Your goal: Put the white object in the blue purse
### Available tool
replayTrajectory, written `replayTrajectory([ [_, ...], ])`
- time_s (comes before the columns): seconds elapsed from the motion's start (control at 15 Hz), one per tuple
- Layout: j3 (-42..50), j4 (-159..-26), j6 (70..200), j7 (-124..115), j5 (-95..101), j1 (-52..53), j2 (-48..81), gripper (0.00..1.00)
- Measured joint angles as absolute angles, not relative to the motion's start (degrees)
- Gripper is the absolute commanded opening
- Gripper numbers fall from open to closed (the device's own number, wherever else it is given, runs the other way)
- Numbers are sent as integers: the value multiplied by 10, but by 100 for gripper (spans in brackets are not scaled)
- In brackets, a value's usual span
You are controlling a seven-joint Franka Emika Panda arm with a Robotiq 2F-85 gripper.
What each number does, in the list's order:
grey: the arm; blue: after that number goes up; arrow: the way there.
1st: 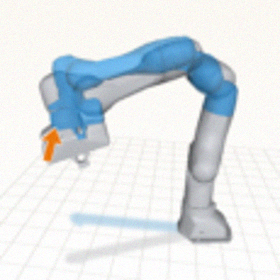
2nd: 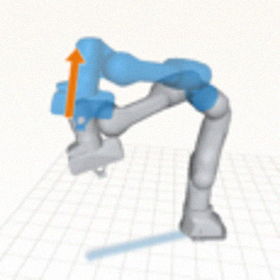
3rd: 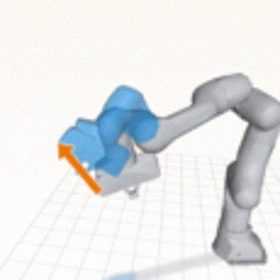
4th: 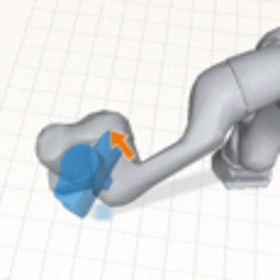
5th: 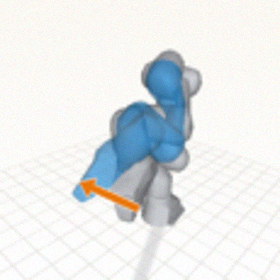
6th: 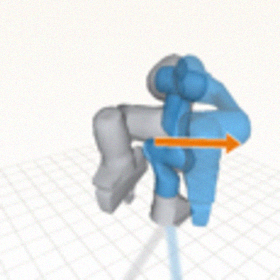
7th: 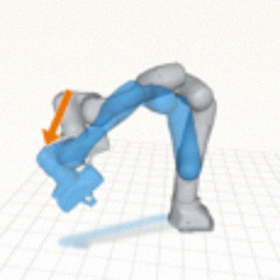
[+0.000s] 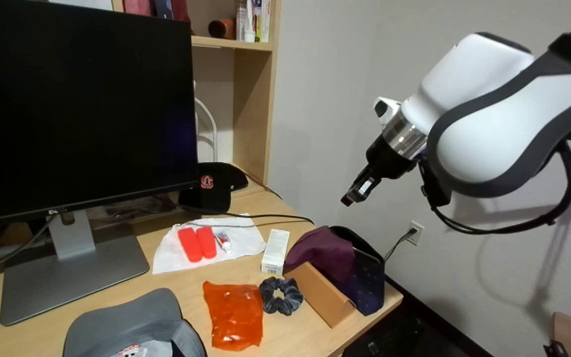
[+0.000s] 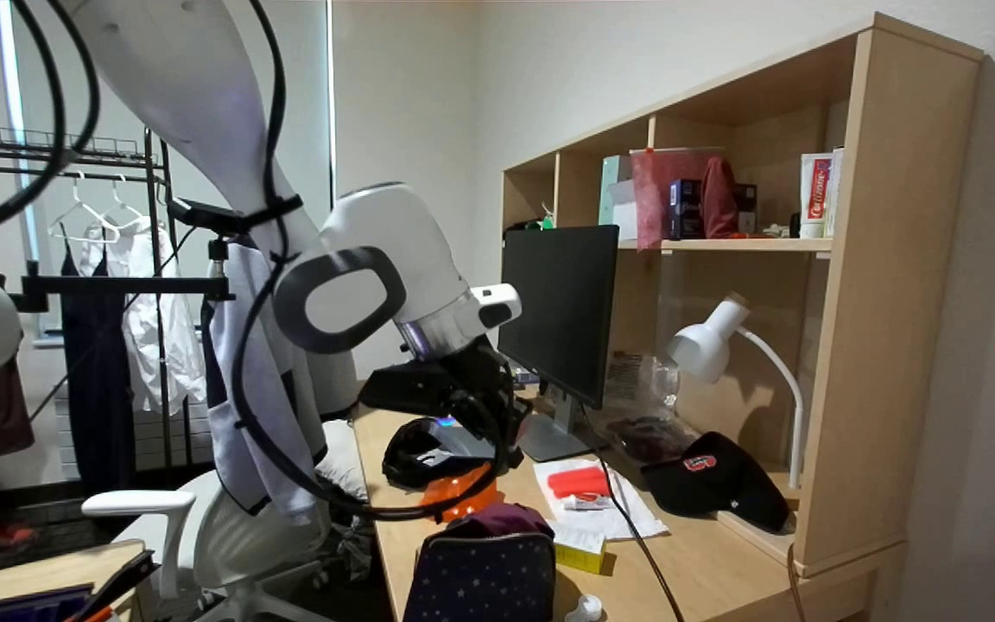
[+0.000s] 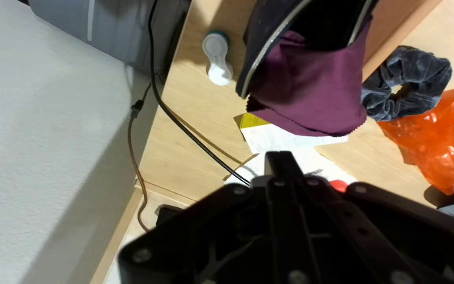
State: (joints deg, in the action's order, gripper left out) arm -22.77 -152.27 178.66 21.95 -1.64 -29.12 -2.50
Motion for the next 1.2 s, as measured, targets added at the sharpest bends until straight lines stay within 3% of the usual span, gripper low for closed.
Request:
replayTrajectory([
  [0.33,-85,-1482,1588,167,49,-167,-116,0],
  [0.47,-54,-1453,1527,155,55,-135,-127,28],
  [0.67,-24,-1415,1471,151,55,-97,-126,45],
  [0.73,-16,-1407,1464,150,55,-87,-123,26],
  [0.93,-1,-1394,1462,148,55,-71,-111,45],
  [1.2,0,-1391,1462,147,55,-71,-106,45],
])
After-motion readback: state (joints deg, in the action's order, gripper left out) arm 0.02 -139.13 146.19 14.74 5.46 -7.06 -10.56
